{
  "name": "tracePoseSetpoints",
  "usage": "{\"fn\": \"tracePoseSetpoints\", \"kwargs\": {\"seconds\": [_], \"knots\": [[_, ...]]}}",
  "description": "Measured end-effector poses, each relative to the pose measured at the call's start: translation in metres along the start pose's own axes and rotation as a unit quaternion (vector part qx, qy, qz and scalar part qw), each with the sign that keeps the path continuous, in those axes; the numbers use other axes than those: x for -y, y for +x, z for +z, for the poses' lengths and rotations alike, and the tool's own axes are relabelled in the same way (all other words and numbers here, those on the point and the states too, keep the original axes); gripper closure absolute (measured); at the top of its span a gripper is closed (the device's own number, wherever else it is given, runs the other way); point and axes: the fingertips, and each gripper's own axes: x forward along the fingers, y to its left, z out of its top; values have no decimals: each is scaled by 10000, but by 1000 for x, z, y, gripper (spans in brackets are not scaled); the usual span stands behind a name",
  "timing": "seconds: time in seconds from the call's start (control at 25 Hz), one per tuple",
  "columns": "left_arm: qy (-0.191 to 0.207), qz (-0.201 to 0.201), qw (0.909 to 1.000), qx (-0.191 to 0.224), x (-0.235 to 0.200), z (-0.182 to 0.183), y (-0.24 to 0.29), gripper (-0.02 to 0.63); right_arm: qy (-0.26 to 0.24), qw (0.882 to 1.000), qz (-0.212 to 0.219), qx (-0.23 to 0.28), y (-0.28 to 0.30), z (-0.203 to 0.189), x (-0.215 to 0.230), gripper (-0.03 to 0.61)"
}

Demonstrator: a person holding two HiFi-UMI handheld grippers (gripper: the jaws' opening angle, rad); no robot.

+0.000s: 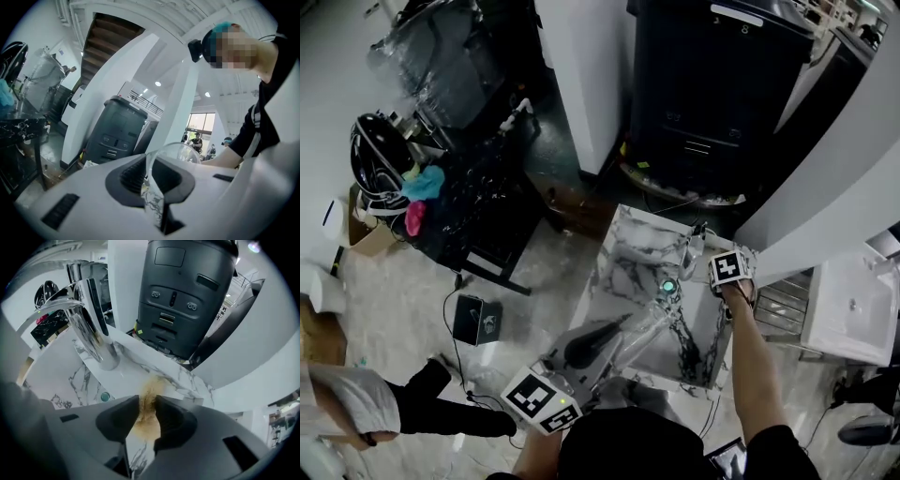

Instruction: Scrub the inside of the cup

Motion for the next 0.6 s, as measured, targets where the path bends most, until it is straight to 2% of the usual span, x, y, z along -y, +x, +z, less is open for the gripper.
{"fn": "tracePoseSetpoints", "kwargs": {"seconds": [0.08,0.12,0.16,0.2,0.24,0.32,0.4,0.44,0.48,0.6], "knots": [[-7,49,10000,-52,-3,-1,1,584,159,9995,-103,264,-7,1,4,482],[-13,53,10000,-75,-4,-2,1,584,363,9976,-99,573,-19,1,5,491],[-20,45,9999,-92,-5,-2,3,584,636,9924,33,1057,-37,3,3,496],[-25,30,9999,-99,-5,-1,5,584,913,9809,296,1690,-63,7,-2,497],[-26,6,10000,-92,-6,1,8,584,1138,9621,625,2400,-96,11,-8,499],[-26,-80,10000,-25,-6,7,19,584,1408,9086,1200,3745,-174,14,-16,499],[-37,-221,9997,77,-2,16,35,584,1511,8571,1522,4684,-251,12,-19,499],[-34,-298,9995,130,1,21,43,584,1457,8408,1574,4970,-282,10,-21,499],[-16,-366,9992,177,5,26,50,584,1346,8305,1555,5177,-308,7,-23,500],[93,-514,9983,265,20,38,73,584,1116,8091,1322,5616,-362,-4,-27,500]]}}
